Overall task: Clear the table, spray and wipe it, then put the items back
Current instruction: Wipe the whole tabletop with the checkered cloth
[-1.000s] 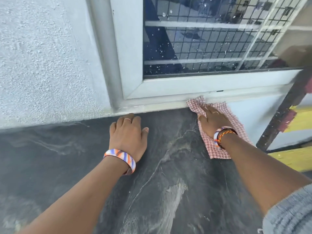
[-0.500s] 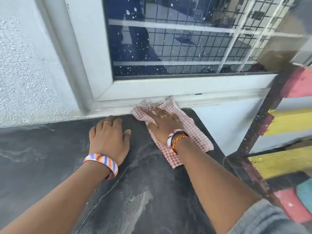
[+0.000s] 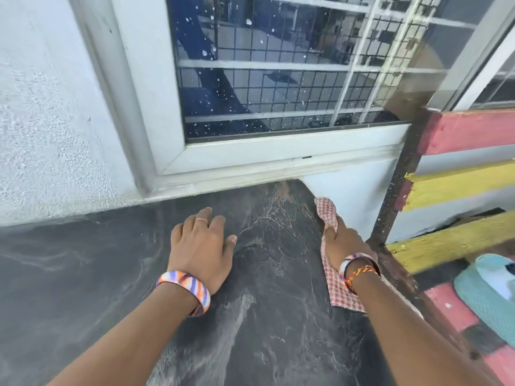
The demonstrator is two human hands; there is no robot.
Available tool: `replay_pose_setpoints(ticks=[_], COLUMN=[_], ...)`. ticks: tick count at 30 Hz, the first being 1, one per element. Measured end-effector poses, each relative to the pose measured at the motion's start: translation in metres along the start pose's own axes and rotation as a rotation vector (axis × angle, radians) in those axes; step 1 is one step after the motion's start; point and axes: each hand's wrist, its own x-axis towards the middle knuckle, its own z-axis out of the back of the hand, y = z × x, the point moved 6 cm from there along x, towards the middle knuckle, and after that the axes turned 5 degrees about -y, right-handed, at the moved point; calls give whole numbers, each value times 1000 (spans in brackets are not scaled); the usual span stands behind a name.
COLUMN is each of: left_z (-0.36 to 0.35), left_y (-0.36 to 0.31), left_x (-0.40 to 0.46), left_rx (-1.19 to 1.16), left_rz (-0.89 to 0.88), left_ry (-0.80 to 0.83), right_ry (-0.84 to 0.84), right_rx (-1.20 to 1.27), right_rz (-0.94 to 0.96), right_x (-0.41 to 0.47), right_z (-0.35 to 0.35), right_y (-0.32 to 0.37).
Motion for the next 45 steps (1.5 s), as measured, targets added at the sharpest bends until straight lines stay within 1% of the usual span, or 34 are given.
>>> replay_pose_setpoints(ticks=[3,5,9,12,14,17,21,23,26,28,30,33,37,39,40,42,43,45], left_z=[-1,-3,-13,-25,-31,-34,-26,-19,-10,-4,3,12,32,43,45,45,44,38], left_y=[1,-2,-15,-28,-34,-39,-30,-20,-1,14,35,69,102,105,103,92,86,63], left_x=[2,10,33,51,59,56,47,44,32,22,8,-16,-45,-54,-58,-60,-58,-55], left_rx=[1,12,13,32,32,29,46,58,75,90,110,145,69,38,26,-1,-13,-33], left_rz=[2,14,30,26,17,20,18,38,64,77,113,207,367,407,412,369,337,244], left_ry=[9,5,-26,-24,-30,-31,-49,-69,-79,-78,-68,-42,-116,-166,-169,-164,-167,-134], right_ry=[2,10,4,4,4,-8,-49,-31,-3,-4,-5,1,40,92,112,113,97,62], right_rx=[-128,-154,-102,-76,-57,-51,-76,-76,-74,-99,-139,-109,-54,-63,-68,-55,-36,-22], right_rz=[74,162,318,364,367,401,527,508,372,341,393,564,842,947,969,915,842,608], right_x=[-32,-31,23,71,88,81,52,57,77,73,51,-4,-117,-167,-180,-174,-158,-116], right_z=[-3,-6,-13,-21,-25,-21,-21,-20,-20,-23,-30,-45,-67,-74,-75,-67,-60,-44], right_y=[-4,8,54,93,106,103,86,91,107,113,123,166,233,239,233,207,190,137])
